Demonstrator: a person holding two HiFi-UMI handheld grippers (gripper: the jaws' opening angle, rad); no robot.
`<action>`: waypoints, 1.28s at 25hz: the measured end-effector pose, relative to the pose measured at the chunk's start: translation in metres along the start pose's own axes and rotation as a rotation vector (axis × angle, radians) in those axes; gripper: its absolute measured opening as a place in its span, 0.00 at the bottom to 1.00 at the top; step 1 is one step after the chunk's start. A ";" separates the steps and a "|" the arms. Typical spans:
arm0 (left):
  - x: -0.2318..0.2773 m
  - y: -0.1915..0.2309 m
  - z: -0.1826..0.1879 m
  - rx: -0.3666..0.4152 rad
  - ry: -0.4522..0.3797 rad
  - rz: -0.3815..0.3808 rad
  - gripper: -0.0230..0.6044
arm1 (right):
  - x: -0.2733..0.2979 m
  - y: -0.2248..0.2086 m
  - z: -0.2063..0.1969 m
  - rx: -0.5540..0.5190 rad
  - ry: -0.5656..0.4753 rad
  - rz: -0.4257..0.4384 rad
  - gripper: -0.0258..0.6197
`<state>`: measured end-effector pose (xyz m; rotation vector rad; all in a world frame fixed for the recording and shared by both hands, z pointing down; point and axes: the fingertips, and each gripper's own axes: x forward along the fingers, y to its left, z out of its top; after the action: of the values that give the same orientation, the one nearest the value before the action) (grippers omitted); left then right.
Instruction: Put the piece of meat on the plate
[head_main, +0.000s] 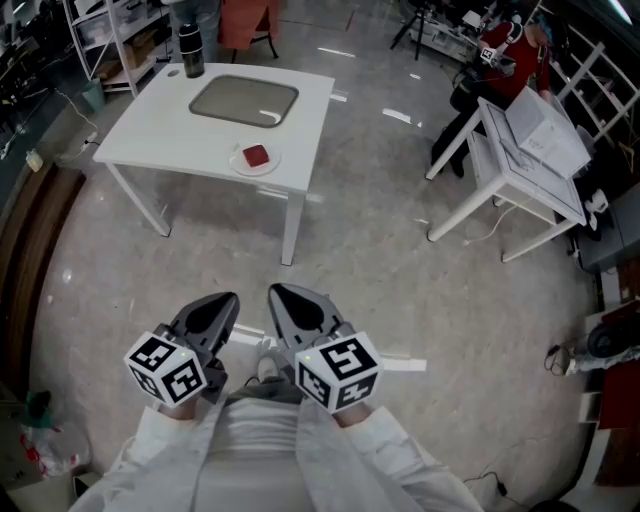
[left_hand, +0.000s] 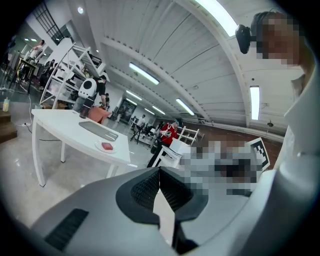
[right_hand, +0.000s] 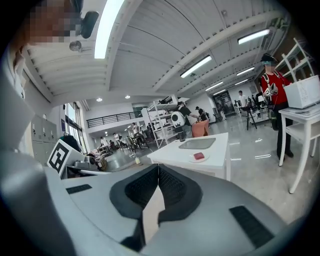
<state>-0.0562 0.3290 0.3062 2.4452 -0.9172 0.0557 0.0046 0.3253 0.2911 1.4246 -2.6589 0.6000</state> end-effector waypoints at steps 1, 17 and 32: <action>0.005 0.004 0.003 -0.003 0.006 -0.007 0.05 | 0.006 -0.003 0.002 0.002 0.004 -0.004 0.06; 0.070 0.087 0.032 -0.040 0.030 0.000 0.05 | 0.094 -0.080 0.024 0.021 0.026 -0.052 0.06; 0.191 0.167 0.104 -0.077 0.017 0.061 0.05 | 0.206 -0.186 0.084 0.008 0.084 0.020 0.06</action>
<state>-0.0276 0.0579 0.3338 2.3427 -0.9680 0.0618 0.0487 0.0408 0.3198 1.3445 -2.6121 0.6573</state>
